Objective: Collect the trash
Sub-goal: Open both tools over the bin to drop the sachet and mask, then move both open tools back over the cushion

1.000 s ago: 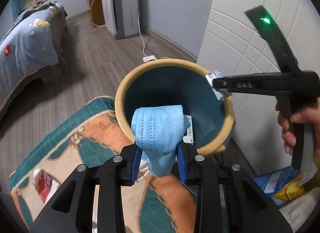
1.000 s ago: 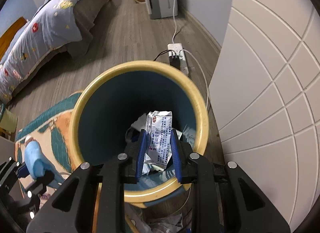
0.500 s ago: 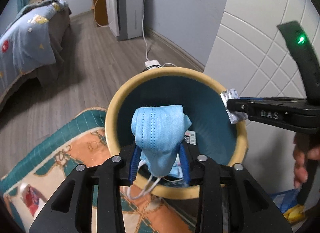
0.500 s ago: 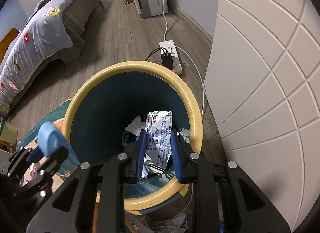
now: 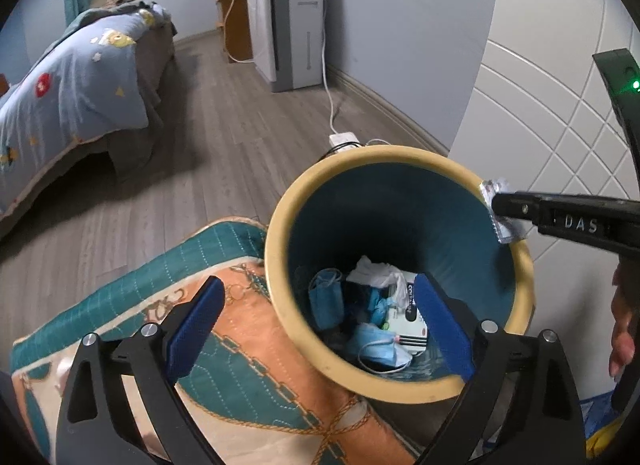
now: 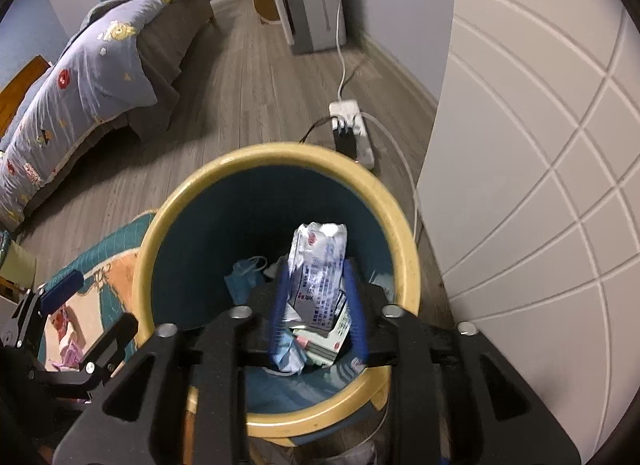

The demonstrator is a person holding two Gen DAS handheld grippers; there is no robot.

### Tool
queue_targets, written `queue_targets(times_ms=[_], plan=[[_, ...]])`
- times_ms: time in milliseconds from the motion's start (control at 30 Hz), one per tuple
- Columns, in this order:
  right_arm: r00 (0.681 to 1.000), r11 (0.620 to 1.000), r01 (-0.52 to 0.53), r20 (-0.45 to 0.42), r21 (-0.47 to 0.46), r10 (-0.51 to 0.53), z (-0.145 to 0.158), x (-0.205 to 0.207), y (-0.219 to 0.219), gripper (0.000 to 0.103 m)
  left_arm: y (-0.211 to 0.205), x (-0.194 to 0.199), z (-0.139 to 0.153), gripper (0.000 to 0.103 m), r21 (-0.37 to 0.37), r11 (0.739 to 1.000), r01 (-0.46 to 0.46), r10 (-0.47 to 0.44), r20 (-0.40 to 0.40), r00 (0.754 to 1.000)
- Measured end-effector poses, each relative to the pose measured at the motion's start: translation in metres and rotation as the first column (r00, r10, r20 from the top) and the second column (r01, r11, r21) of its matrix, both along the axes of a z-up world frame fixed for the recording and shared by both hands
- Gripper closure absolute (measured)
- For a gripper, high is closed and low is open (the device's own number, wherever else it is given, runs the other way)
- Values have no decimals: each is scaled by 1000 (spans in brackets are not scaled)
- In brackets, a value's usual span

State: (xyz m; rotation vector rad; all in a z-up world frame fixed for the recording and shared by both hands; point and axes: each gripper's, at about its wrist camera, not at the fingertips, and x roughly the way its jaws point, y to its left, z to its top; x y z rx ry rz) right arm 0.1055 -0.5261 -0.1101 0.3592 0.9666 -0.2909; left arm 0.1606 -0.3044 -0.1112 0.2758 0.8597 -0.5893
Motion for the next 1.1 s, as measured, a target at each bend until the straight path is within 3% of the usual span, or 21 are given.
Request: queue_targets(times_ms=[33, 100, 267, 367, 667, 800, 900, 1100], plan=[[1000, 1000, 10, 10, -3, -10, 2, -1, -1, 44, 0, 1, 0, 8, -2, 1000, -1, 1, 0, 1000], [1000, 1000, 24, 16, -9, -24, 3, -2, -5, 43, 1, -1, -1, 7, -2, 1000, -1, 1, 3, 1000], [1000, 1000, 19, 13, -16, -19, 3, -1, 0, 14, 5, -7, -2, 6, 17, 1000, 1, -1, 17, 1000], [1000, 1000, -3, 15, -30, 3, 7, 1, 8, 6, 11, -10, 0, 6, 36, 999, 0, -1, 25, 1000], [997, 996, -78, 15, -42, 78, 18, 7, 39, 6, 72, -26, 34, 6, 22, 999, -48, 47, 27, 999], [993, 993, -115, 20, -38, 116, 25, 12, 59, 6, 118, -41, 64, 5, 32, 995, -100, 97, 86, 992], [985, 984, -171, 27, -55, 172, 34, 16, 84, 6, 162, -52, 85, 5, 68, 980, -188, 177, 135, 975], [951, 947, -298, 45, -118, 305, 52, 19, 138, 6, 229, -73, 101, 5, 56, 951, -303, 294, 126, 947]])
